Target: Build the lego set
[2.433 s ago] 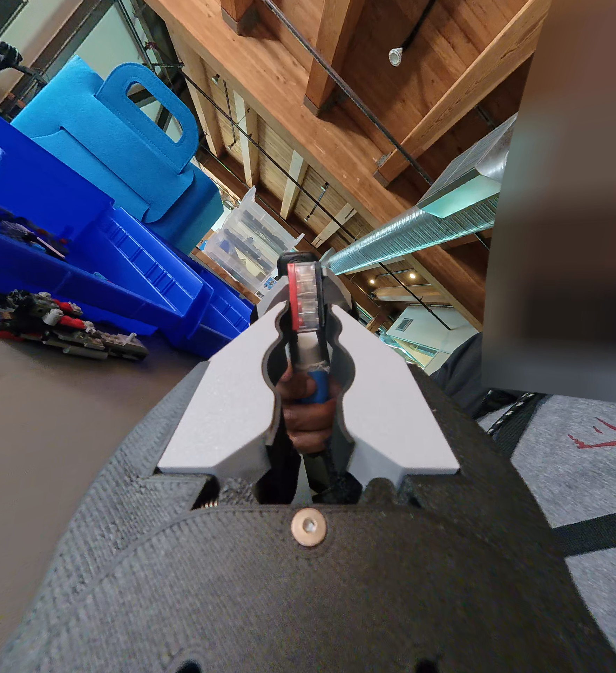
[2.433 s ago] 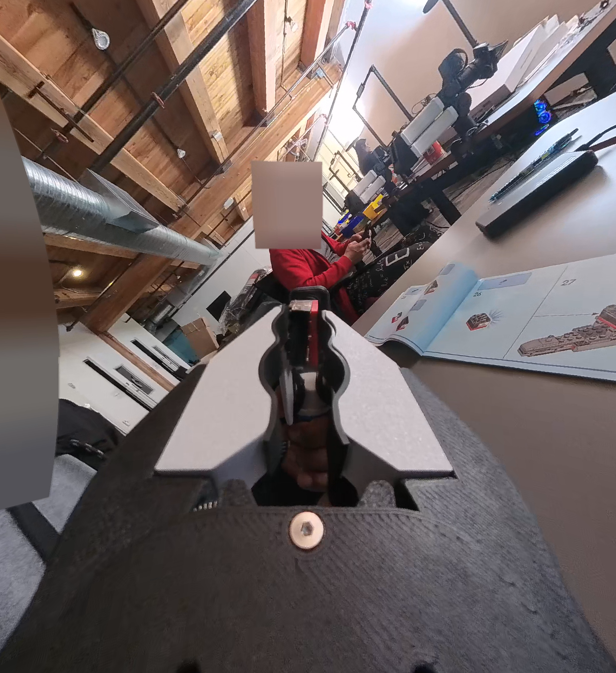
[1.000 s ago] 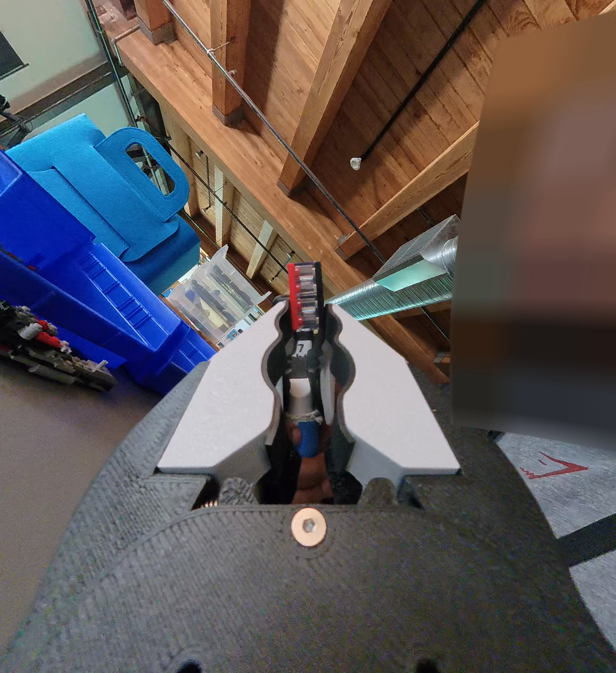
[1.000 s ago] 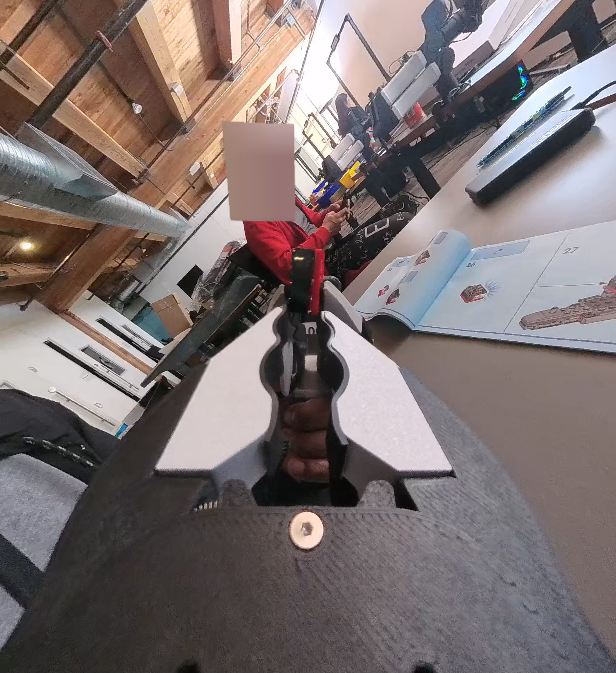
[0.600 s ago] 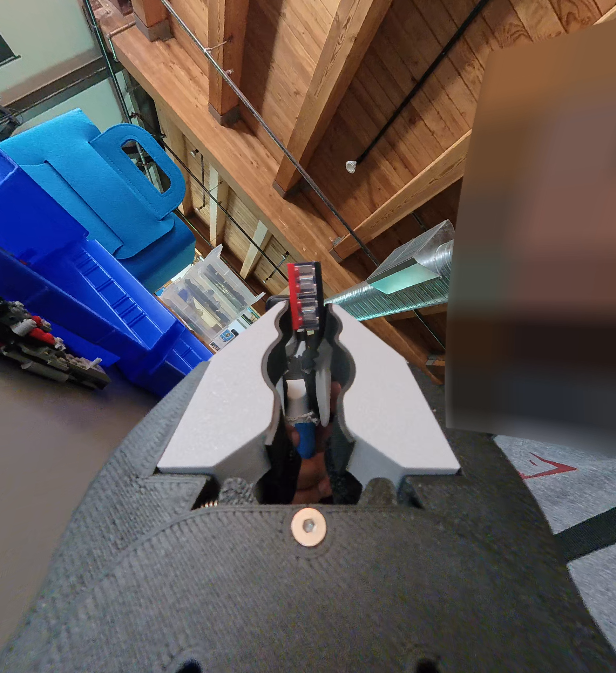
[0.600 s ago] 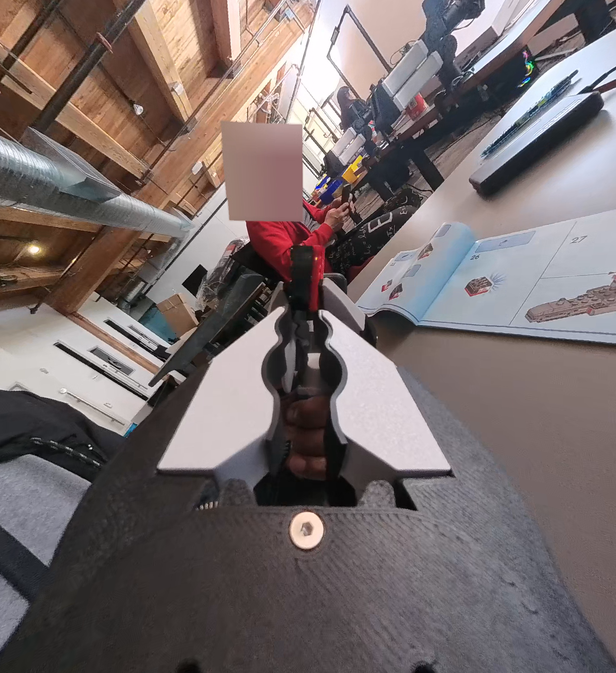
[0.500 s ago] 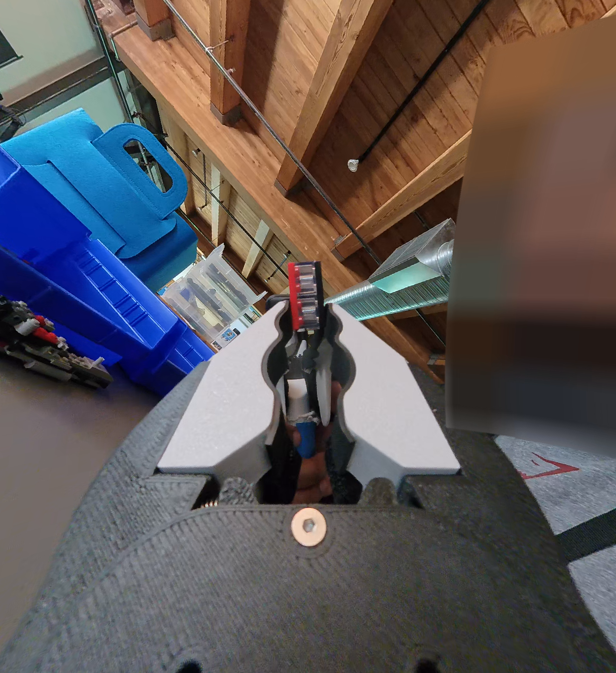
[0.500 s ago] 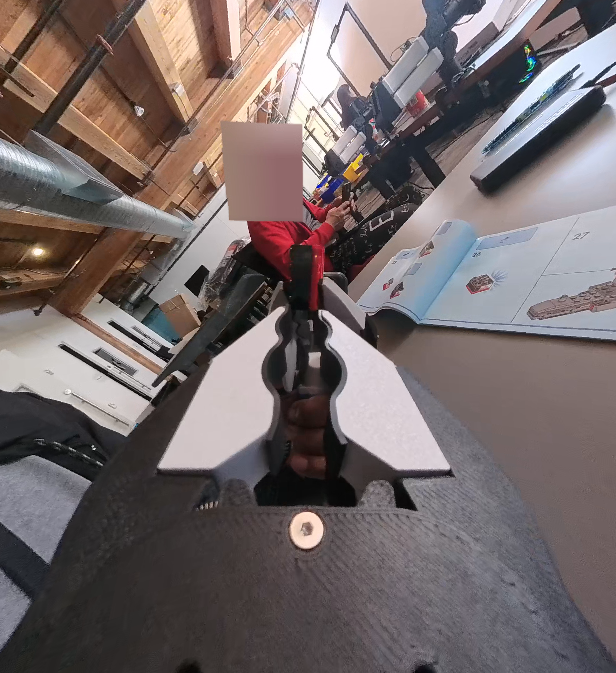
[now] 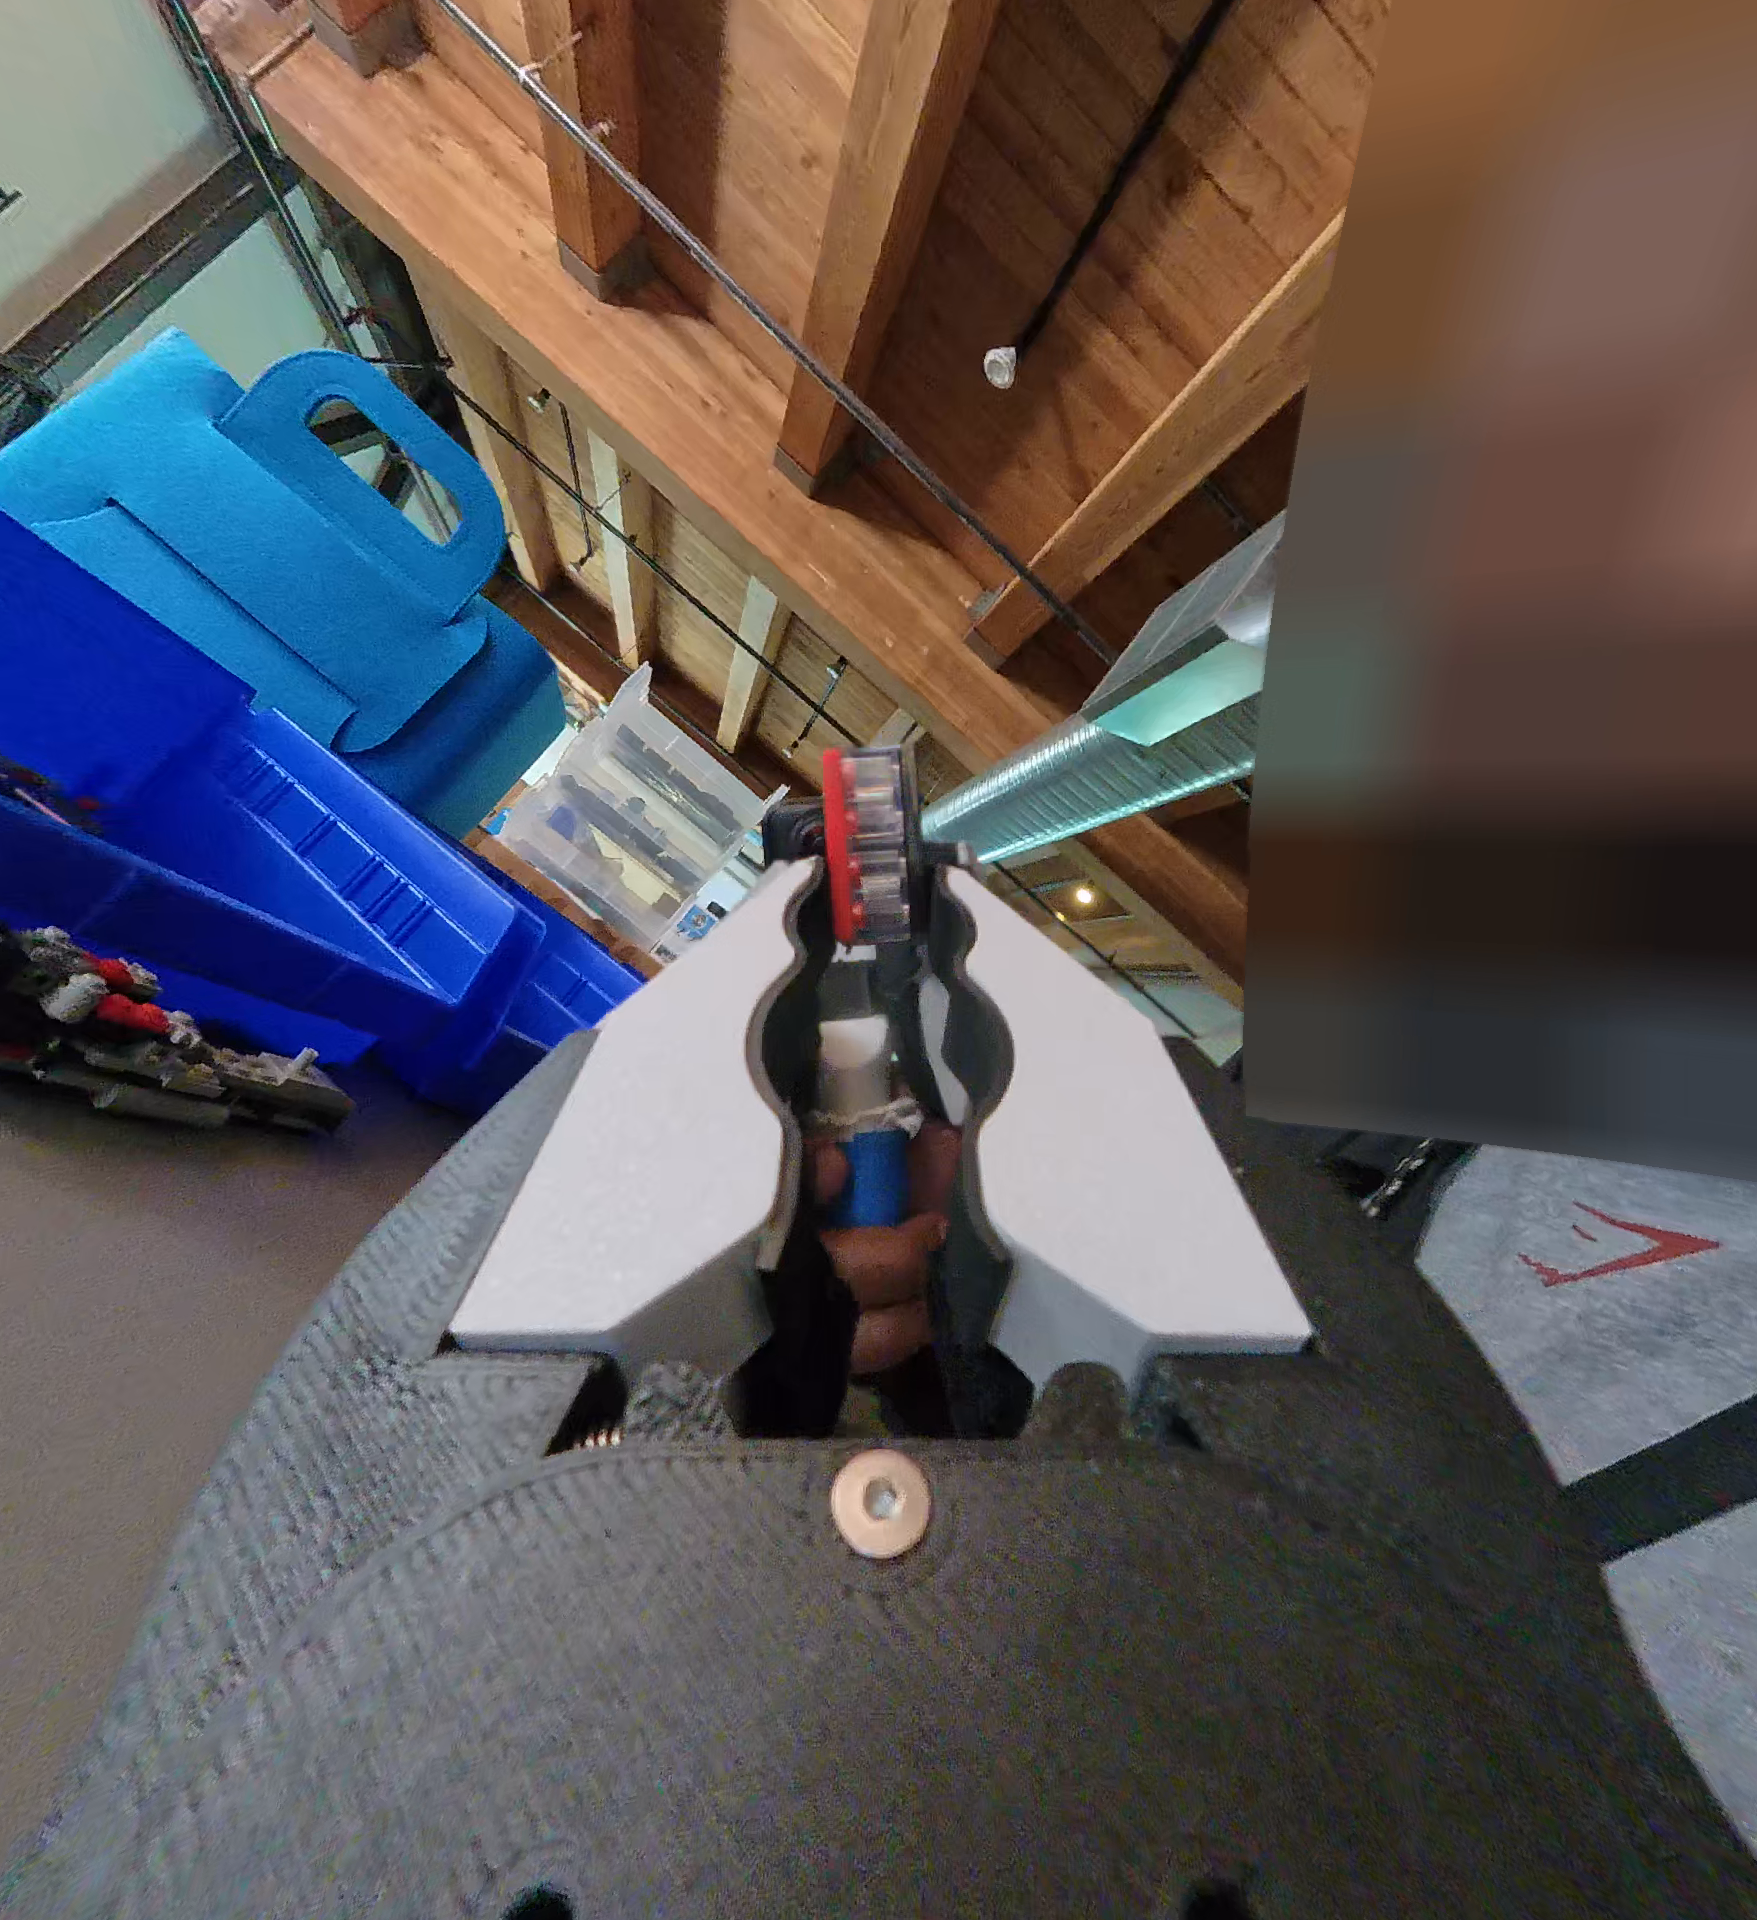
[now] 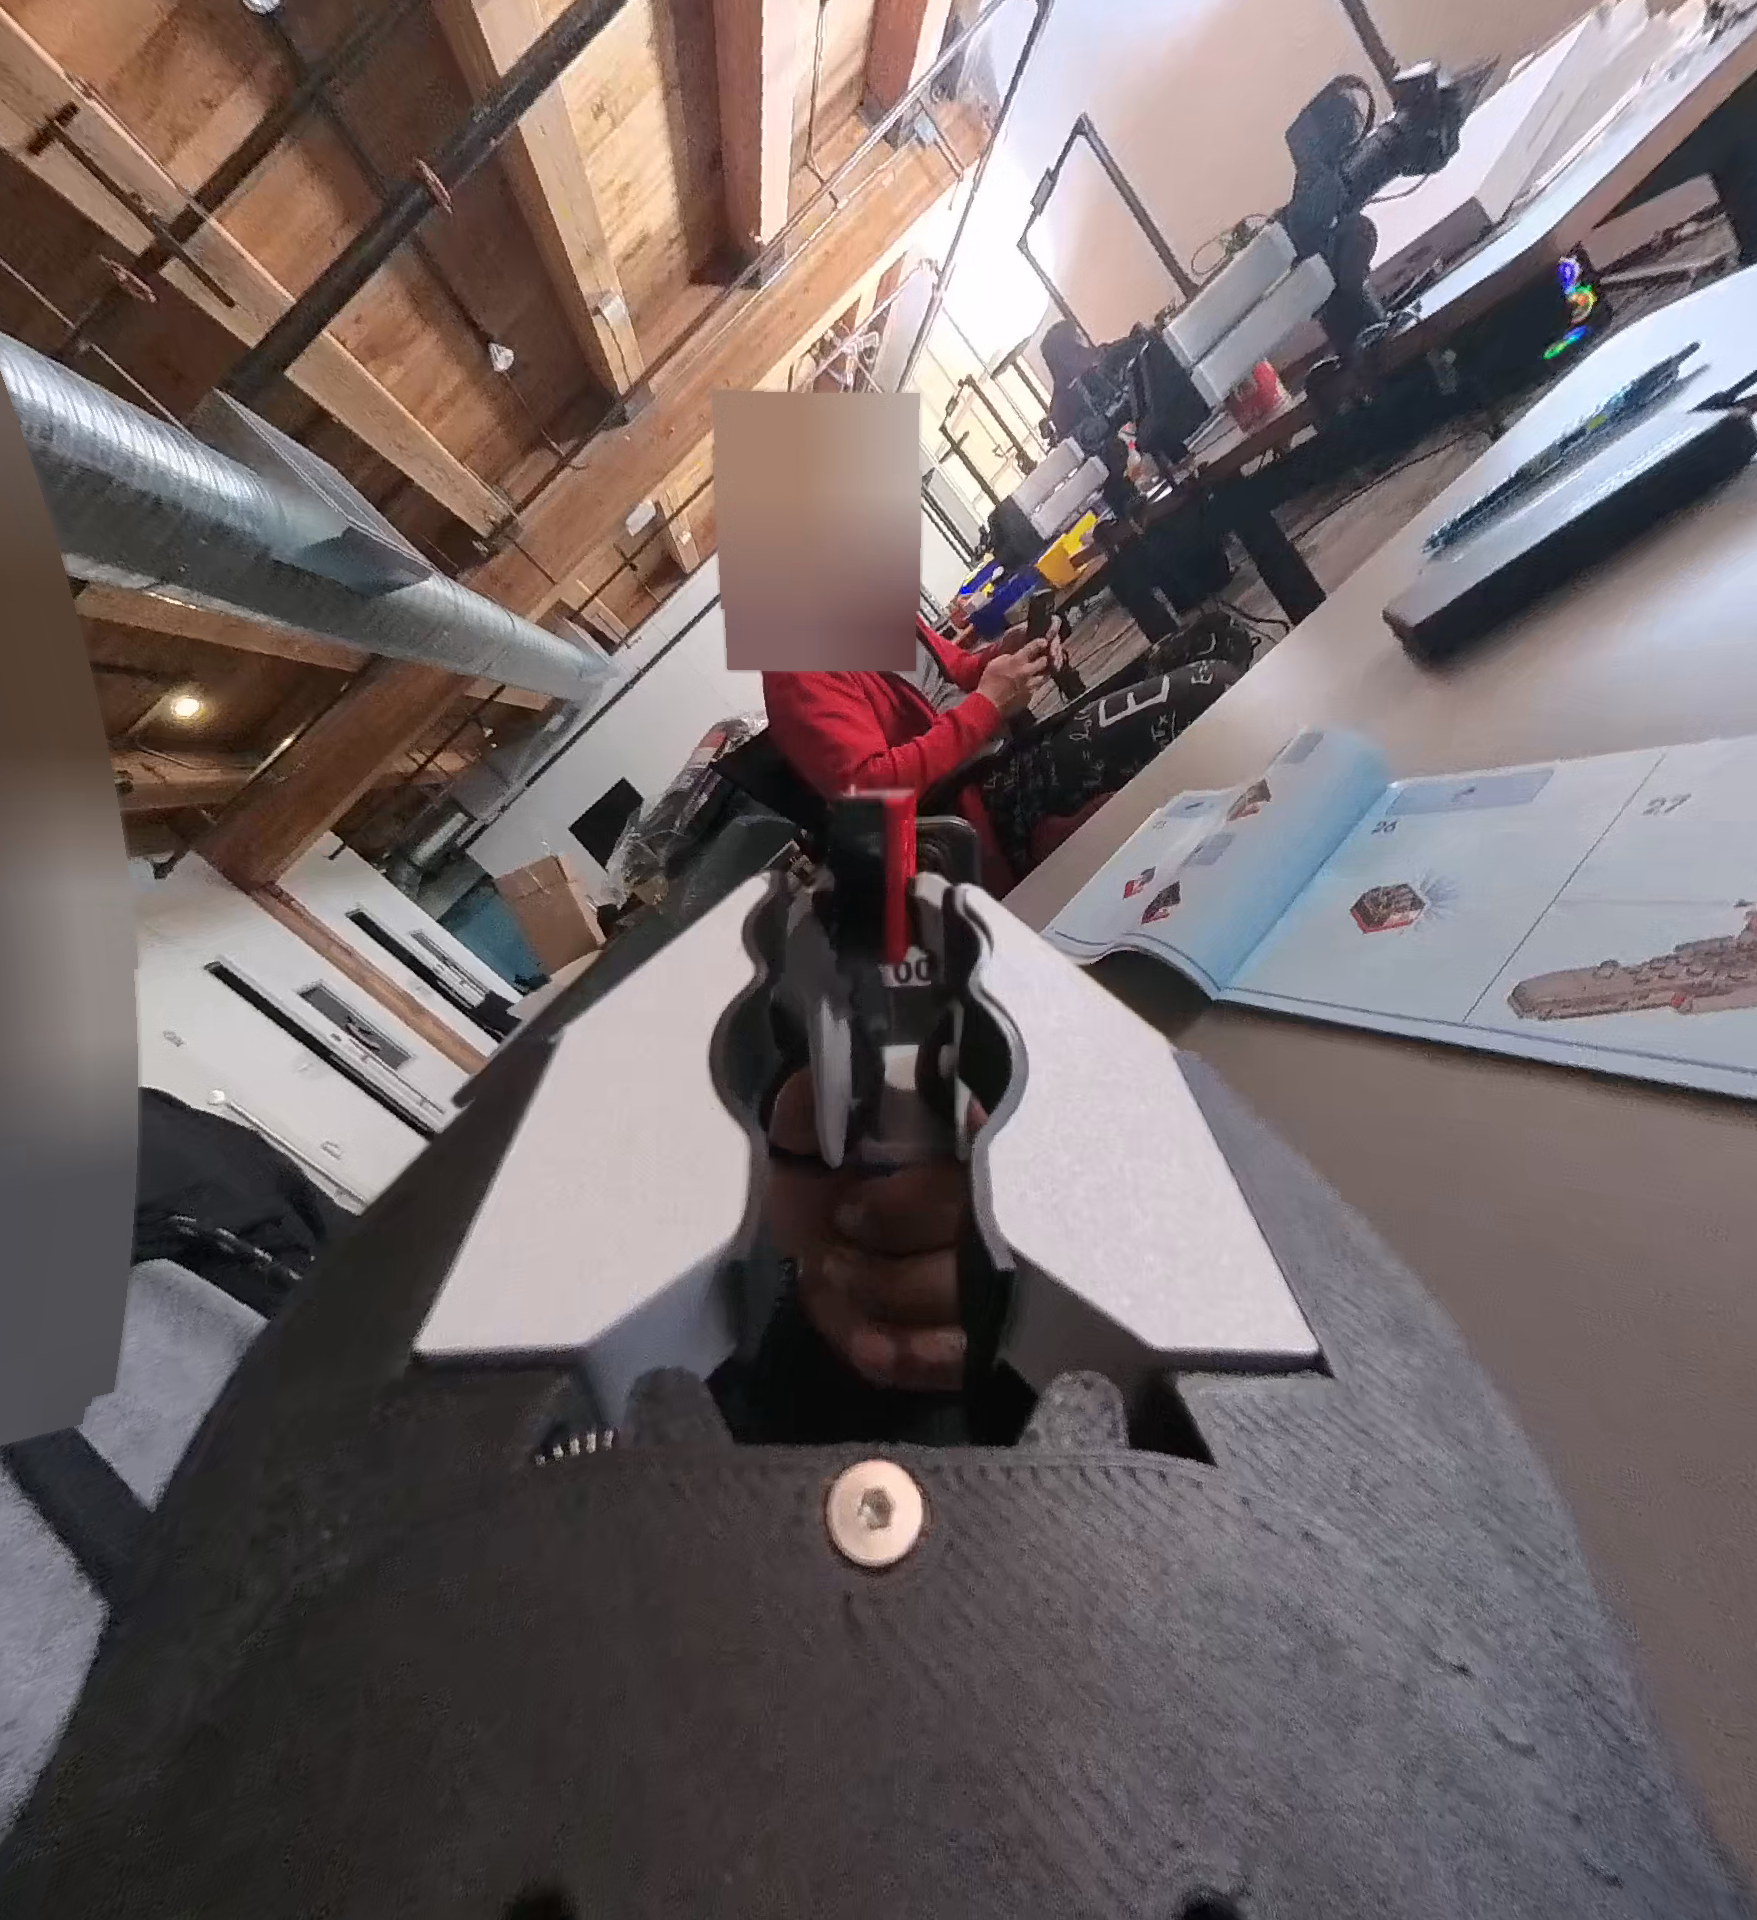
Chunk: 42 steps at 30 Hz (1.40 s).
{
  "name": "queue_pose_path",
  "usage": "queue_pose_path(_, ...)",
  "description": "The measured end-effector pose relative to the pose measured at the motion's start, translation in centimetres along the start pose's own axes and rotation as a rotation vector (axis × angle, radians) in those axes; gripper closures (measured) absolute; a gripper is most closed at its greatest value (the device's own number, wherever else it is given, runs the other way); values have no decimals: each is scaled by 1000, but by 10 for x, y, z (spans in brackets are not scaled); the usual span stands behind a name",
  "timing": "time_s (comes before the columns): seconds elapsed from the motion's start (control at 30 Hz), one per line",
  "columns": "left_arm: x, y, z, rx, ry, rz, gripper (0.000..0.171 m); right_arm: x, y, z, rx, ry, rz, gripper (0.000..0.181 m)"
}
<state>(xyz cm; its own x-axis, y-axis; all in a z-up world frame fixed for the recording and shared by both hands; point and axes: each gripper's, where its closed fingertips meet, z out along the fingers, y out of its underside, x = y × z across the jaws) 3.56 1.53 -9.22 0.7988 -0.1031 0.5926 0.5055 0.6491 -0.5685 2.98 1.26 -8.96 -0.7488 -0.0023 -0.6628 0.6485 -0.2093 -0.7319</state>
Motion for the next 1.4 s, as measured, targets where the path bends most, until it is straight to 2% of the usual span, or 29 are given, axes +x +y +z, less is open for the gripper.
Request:
queue_pose_path(0.1, 3, 5, 3, -35, 3, 29, 154, -4, -4, 0, 11, -12, -24, 154)
queue_pose_path(0.23, 4, 10, 5, -65, 2, 45, 154, -5, -3, -3, 13, -13, -52, 166)
queue_pose_path(0.83, 1, 15, 5, -97, -14, 39, 153, -1, -1, -6, 39, 3, -28, 166)
queue_pose_path(0.97, -2, 13, 6, -88, -32, 12, 151, 6, -1, -9, 34, -4, 32, 166)
queue_pose_path(1.03, -4, 7, 4, -55, -40, -18, 145, 8, -2, -12, 47, -9, 60, 166)
queue_pose_path(1.17, -7, 3, 0, -44, -48, -61, 144, 9, 1, -12, 33, -19, 83, 166)
queue_pose_path(1.3, -5, 7, 2, -56, -22, -94, 154, 8, 3, -9, 15, -24, 76, 165)
queue_pose_path(1.4, -6, 6, 1, -42, -20, -104, 154, 9, 4, -8, 4, -18, 67, 166)
